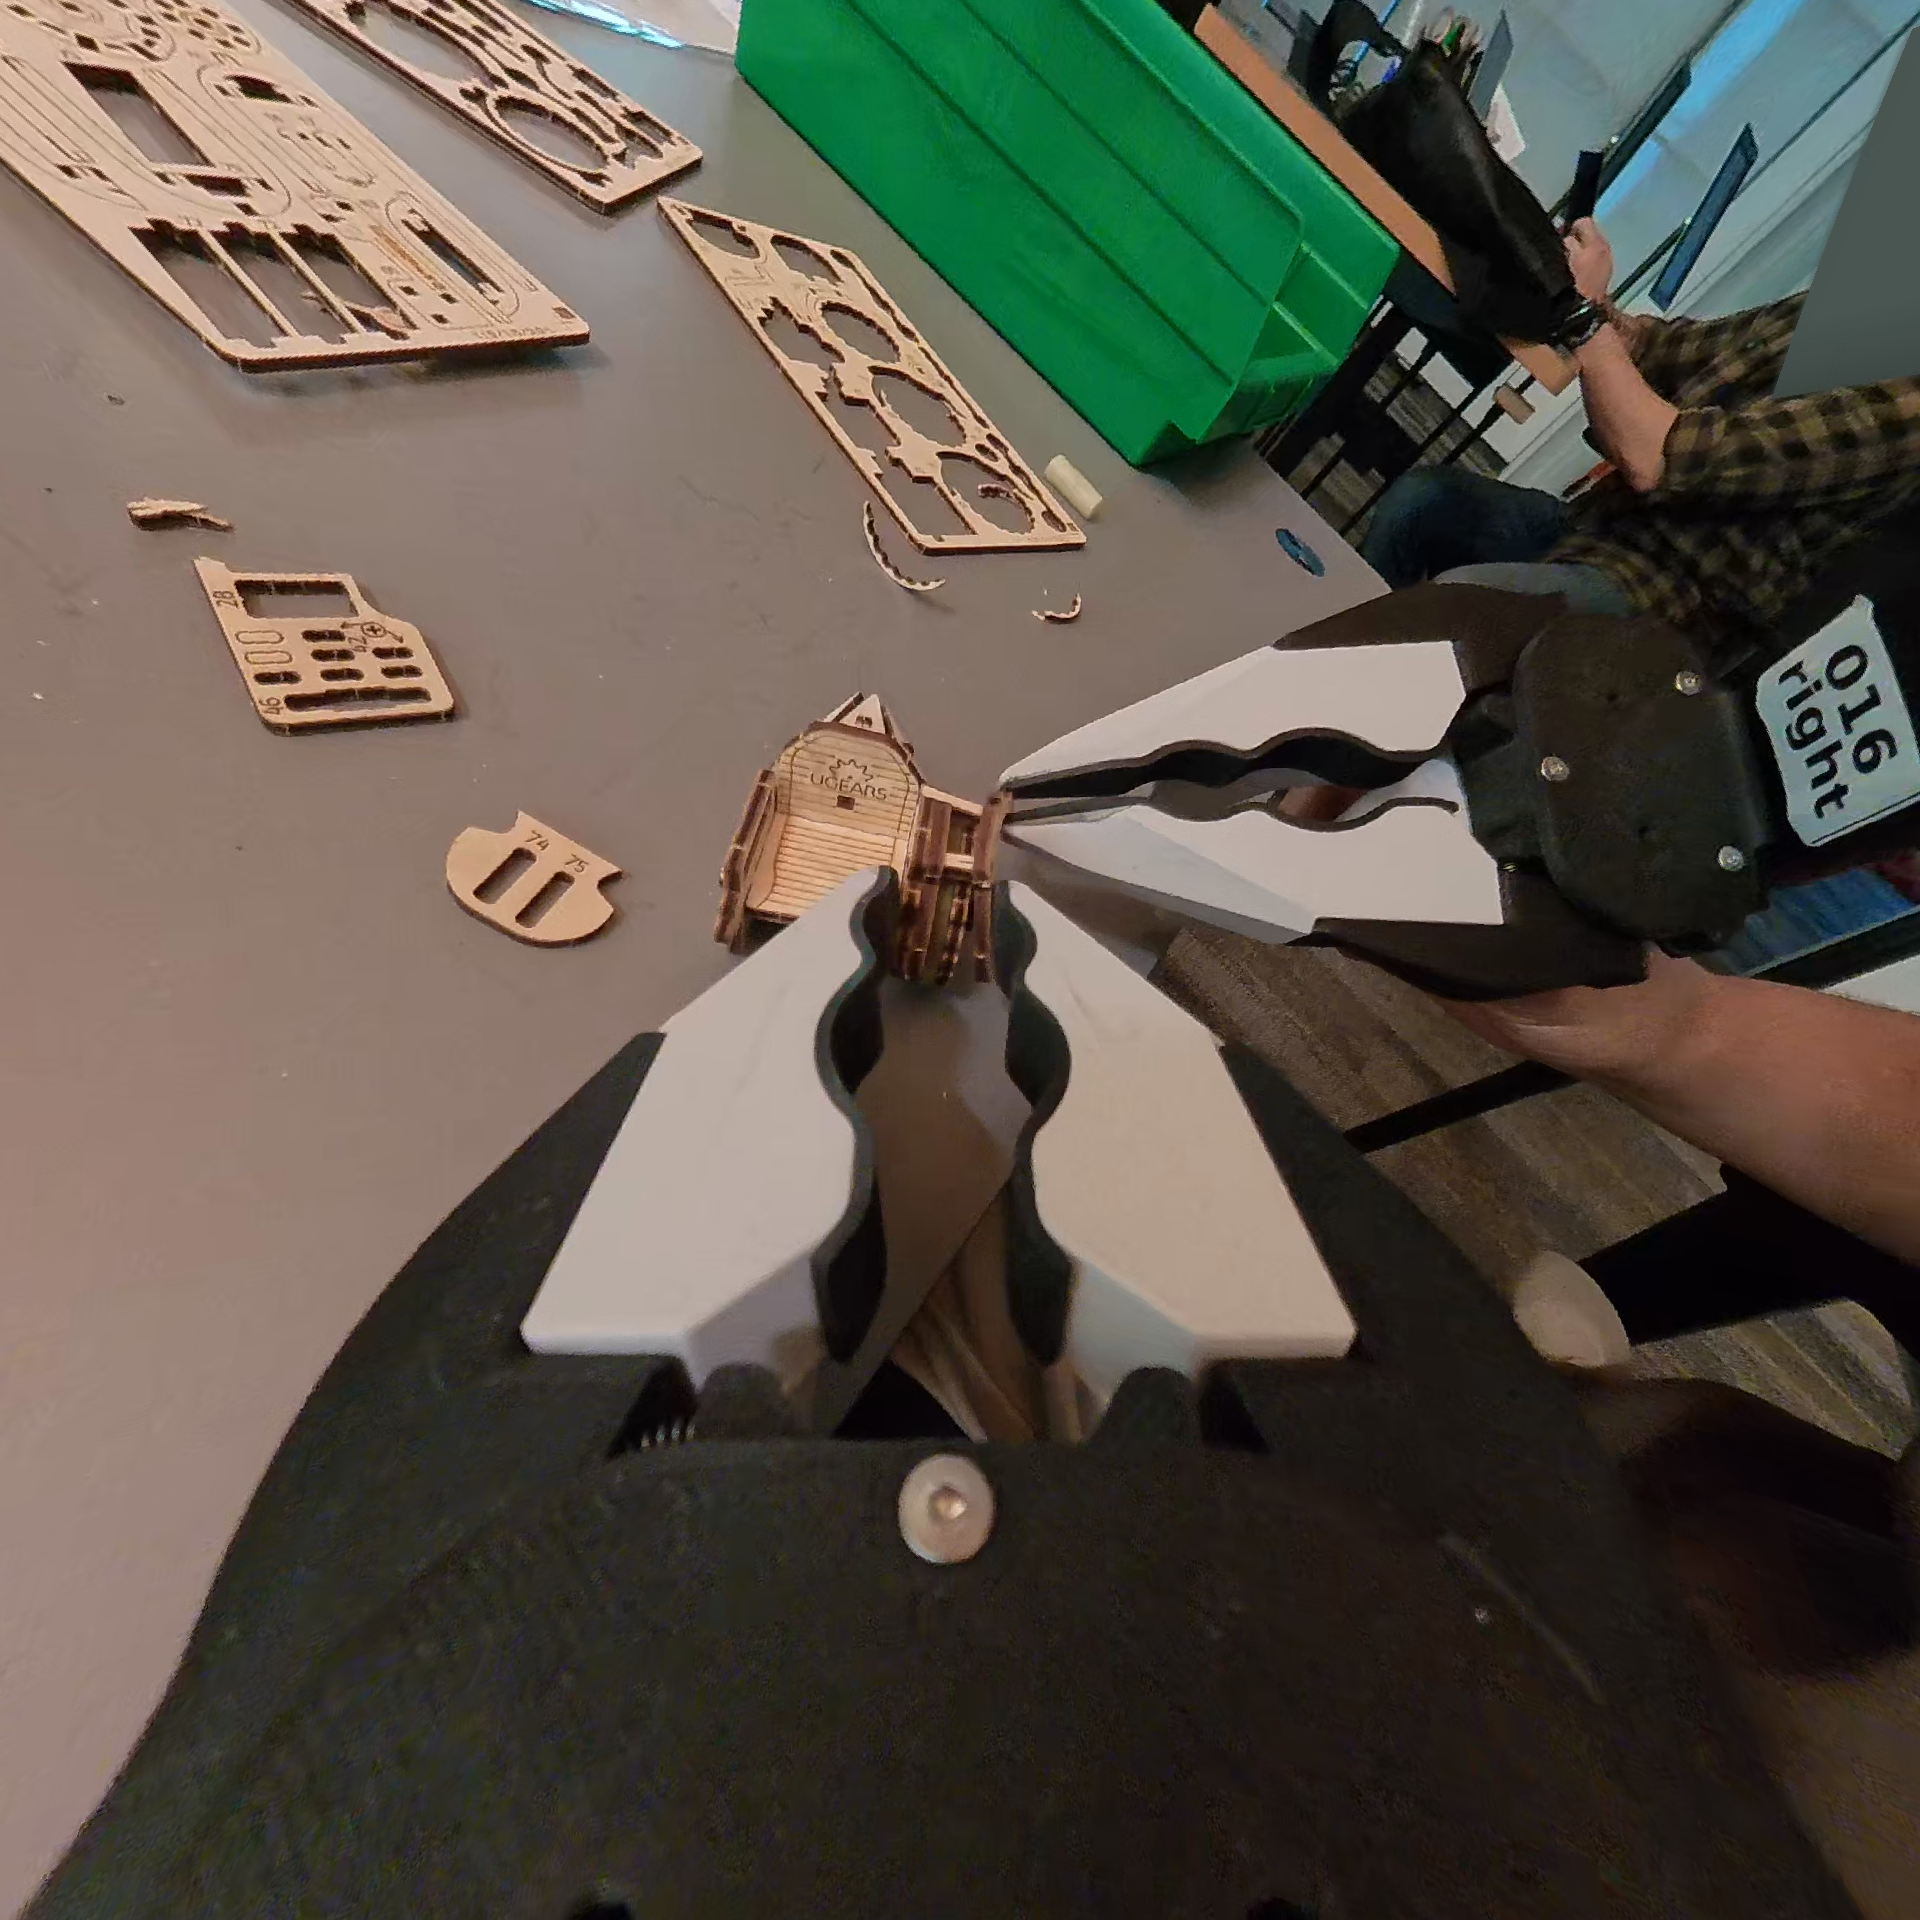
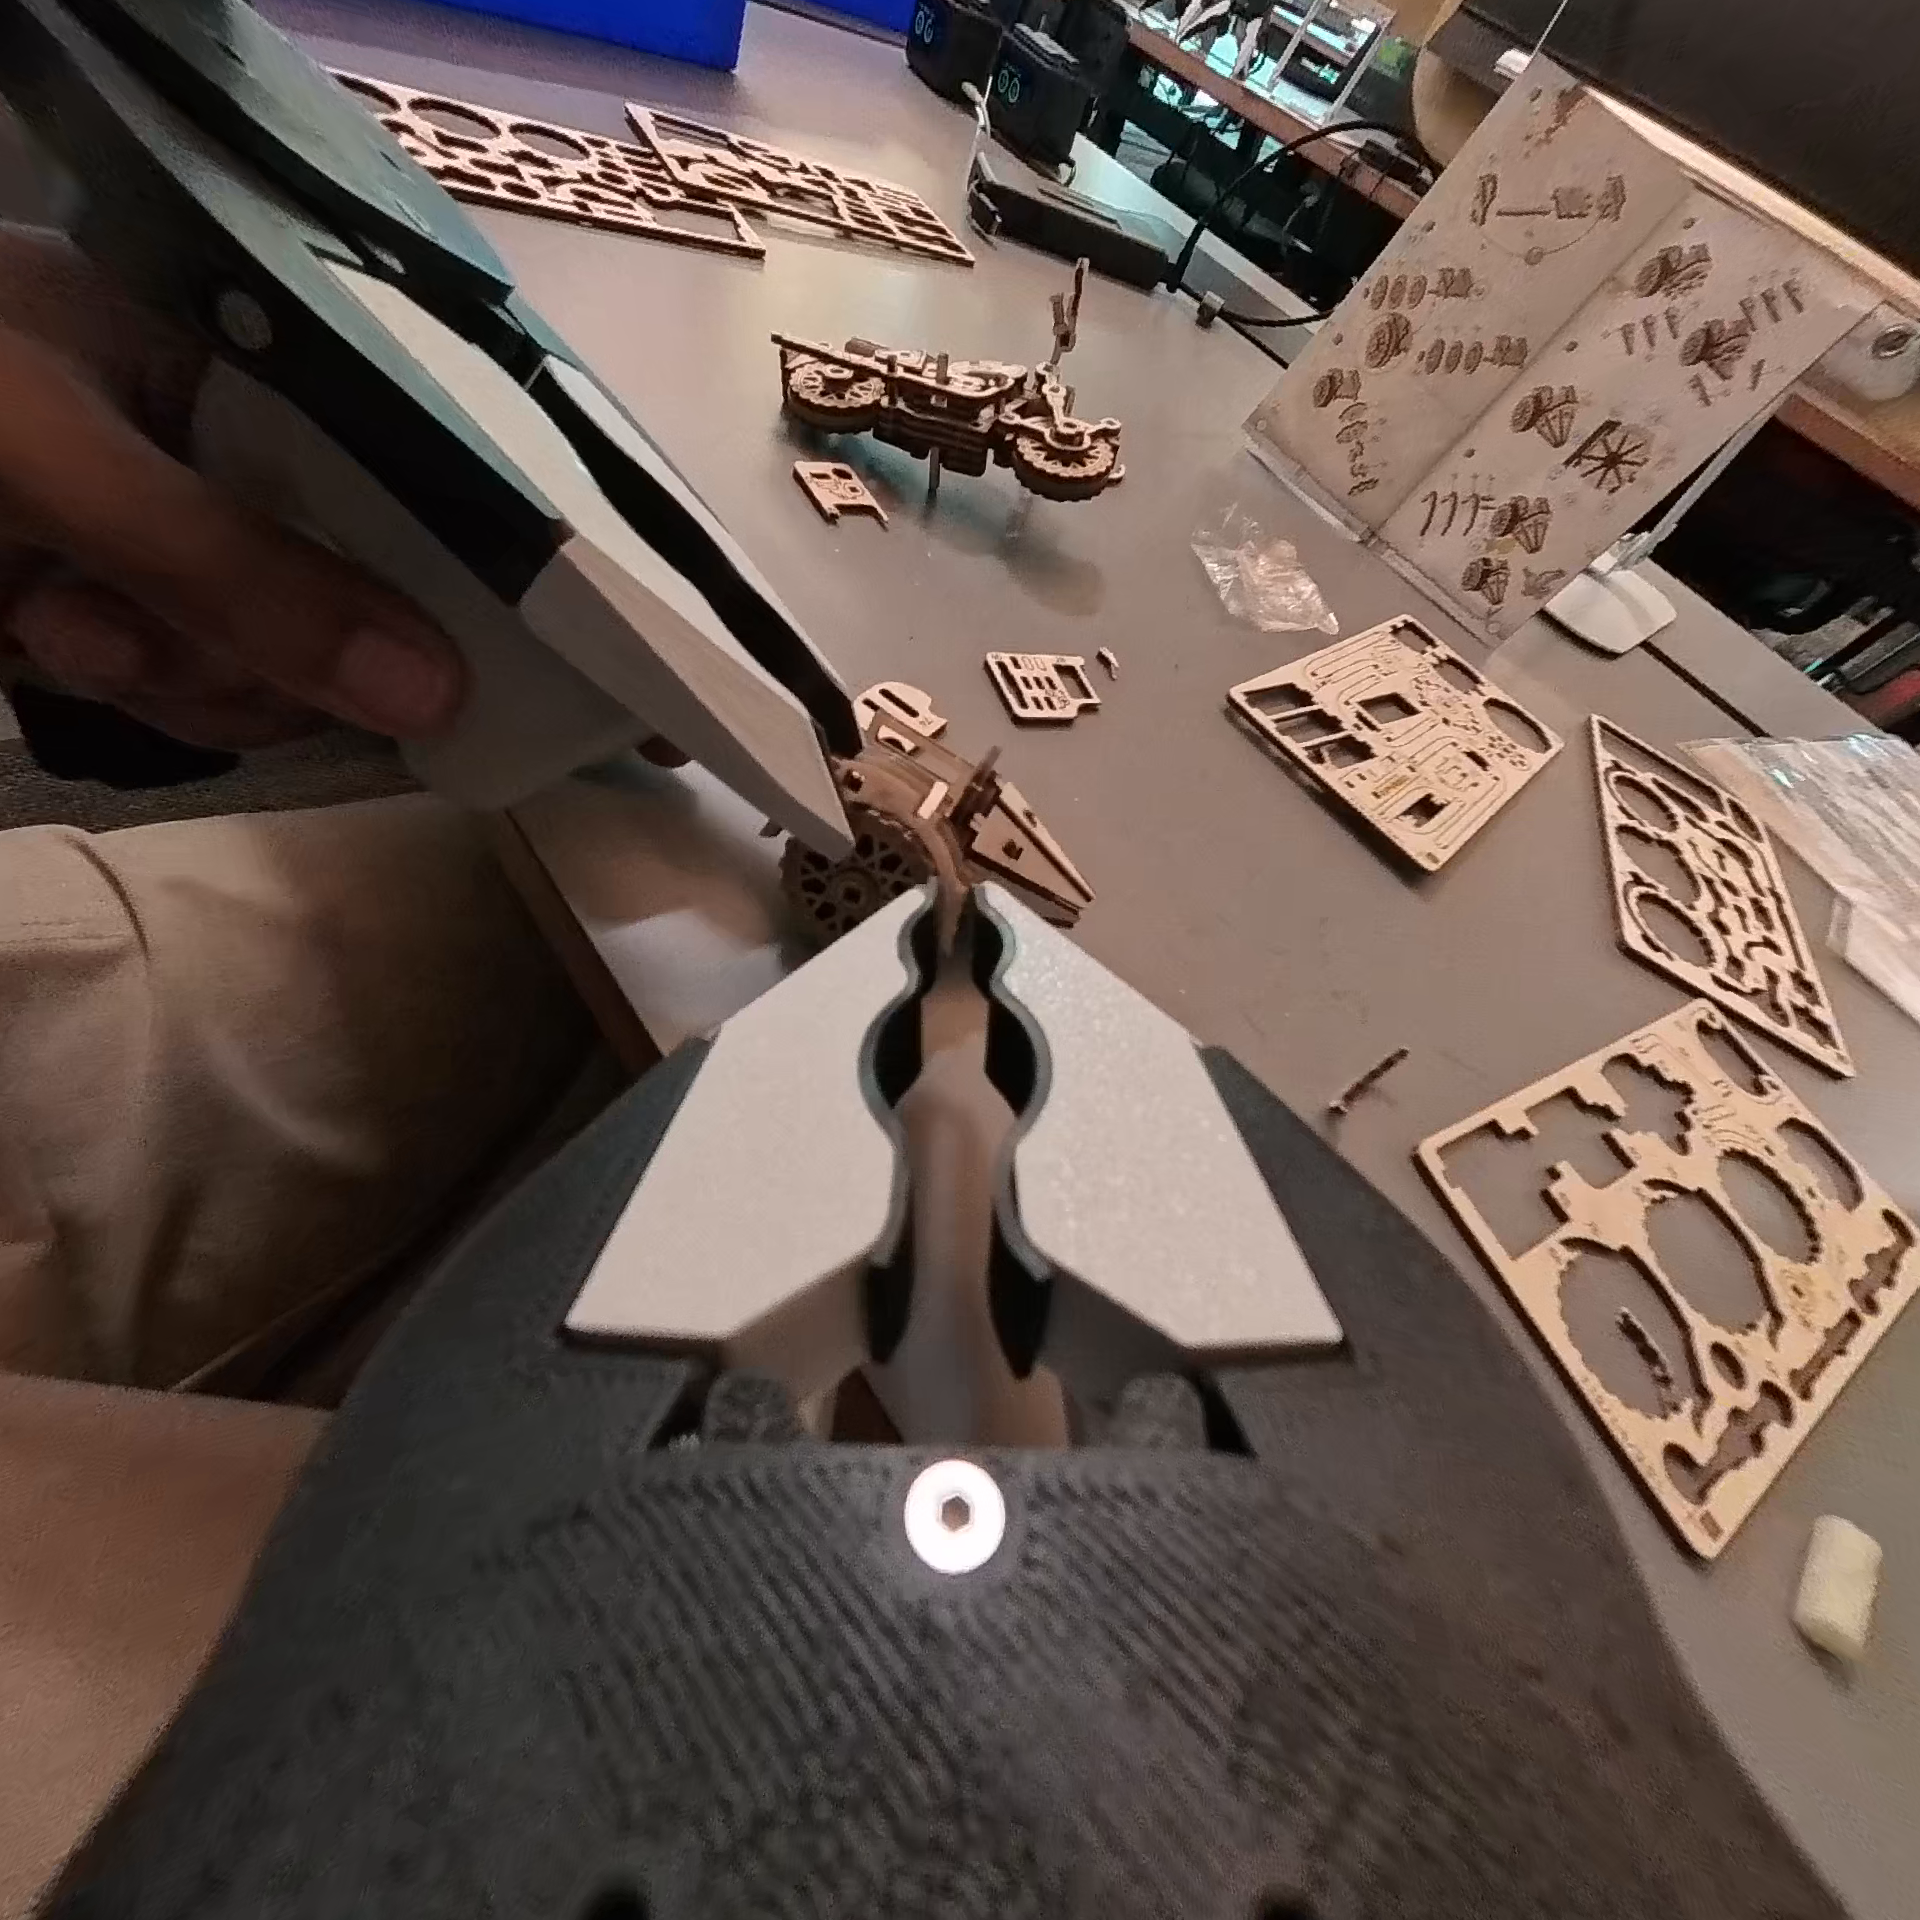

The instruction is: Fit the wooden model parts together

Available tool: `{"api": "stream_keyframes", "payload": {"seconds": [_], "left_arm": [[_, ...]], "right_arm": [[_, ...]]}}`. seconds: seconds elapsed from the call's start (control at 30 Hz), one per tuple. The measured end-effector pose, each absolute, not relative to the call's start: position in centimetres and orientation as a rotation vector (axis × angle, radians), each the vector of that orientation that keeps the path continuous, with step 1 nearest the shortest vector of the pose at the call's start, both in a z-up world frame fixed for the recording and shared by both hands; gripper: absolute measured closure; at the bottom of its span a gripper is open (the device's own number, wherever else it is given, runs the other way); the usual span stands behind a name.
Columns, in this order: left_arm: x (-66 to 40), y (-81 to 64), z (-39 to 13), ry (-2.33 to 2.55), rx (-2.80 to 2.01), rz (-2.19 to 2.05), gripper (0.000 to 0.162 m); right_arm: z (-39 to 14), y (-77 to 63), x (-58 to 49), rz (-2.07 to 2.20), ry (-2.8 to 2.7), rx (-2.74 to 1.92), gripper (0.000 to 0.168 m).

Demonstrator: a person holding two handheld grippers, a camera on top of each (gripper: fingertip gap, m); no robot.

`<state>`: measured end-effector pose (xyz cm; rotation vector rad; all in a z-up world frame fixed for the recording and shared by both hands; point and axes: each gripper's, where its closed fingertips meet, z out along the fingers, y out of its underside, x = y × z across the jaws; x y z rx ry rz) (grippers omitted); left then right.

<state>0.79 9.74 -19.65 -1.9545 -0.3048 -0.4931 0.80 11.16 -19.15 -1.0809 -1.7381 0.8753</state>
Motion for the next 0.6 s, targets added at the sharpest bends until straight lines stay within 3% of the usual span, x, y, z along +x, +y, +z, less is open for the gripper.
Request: {"api": "stream_keyframes", "payload": {"seconds": [0.03, 0.6], "left_arm": [[0.80, 9.74, -19.66, -0.303, -1.954, -0.493, 0.147], [1.02, 9.80, -19.59, -0.276, -1.946, -0.511, 0.143]], "right_arm": [[-19.17, 11.16, 0.79, 0.875, -1.738, -1.082, 0.165], [-19.20, 11.28, 0.81, 0.908, -1.748, -1.118, 0.165]]}}
